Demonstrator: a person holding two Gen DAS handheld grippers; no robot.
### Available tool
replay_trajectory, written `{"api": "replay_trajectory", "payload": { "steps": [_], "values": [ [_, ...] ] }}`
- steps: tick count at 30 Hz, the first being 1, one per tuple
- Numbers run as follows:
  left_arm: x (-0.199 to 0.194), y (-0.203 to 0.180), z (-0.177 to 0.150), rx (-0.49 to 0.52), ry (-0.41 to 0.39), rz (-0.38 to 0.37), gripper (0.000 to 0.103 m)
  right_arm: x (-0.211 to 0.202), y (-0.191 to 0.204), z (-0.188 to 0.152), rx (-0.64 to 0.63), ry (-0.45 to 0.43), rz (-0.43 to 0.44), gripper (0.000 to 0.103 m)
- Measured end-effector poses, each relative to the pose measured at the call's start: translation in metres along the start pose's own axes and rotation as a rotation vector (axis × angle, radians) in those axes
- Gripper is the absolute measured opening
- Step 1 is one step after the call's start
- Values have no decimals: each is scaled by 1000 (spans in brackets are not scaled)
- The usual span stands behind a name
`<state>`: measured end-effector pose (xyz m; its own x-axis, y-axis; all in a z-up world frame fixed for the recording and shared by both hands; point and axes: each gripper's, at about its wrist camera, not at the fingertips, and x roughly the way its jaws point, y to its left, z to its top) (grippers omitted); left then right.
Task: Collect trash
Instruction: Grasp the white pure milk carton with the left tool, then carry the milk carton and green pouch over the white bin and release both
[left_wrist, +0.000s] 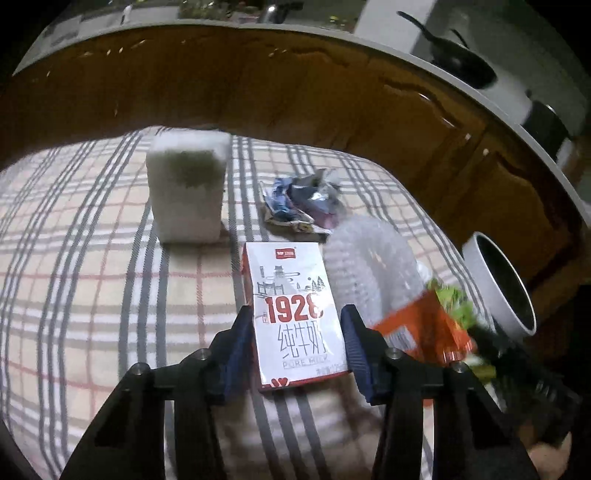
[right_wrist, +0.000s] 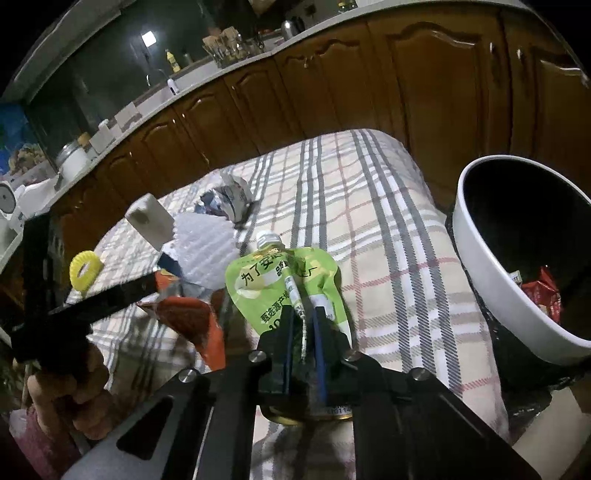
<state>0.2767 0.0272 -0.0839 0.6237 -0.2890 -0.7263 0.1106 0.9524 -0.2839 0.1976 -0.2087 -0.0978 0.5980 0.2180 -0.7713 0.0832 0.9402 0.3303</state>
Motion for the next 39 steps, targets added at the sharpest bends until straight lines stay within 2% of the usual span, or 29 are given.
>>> {"api": "replay_trajectory", "payload": {
  "steps": [5,10,19,26,39],
  "values": [
    [-25,2,-15,21,-4,-14,45,-19,2,3,7,-51,13,9],
    [-59,2,-19,19,-41,-34,44,-35,3,6,11,-85,26,9],
    [-98,-31,-14,97,-111,-101,44,-58,-9,2,38,-136,22,9],
    [-90,-70,-12,159,-95,-159,44,-79,-35,0,70,-173,-7,9],
    [-46,-144,-2,261,-48,-248,44,-116,-100,-5,167,-228,-99,9]
  ]
}}
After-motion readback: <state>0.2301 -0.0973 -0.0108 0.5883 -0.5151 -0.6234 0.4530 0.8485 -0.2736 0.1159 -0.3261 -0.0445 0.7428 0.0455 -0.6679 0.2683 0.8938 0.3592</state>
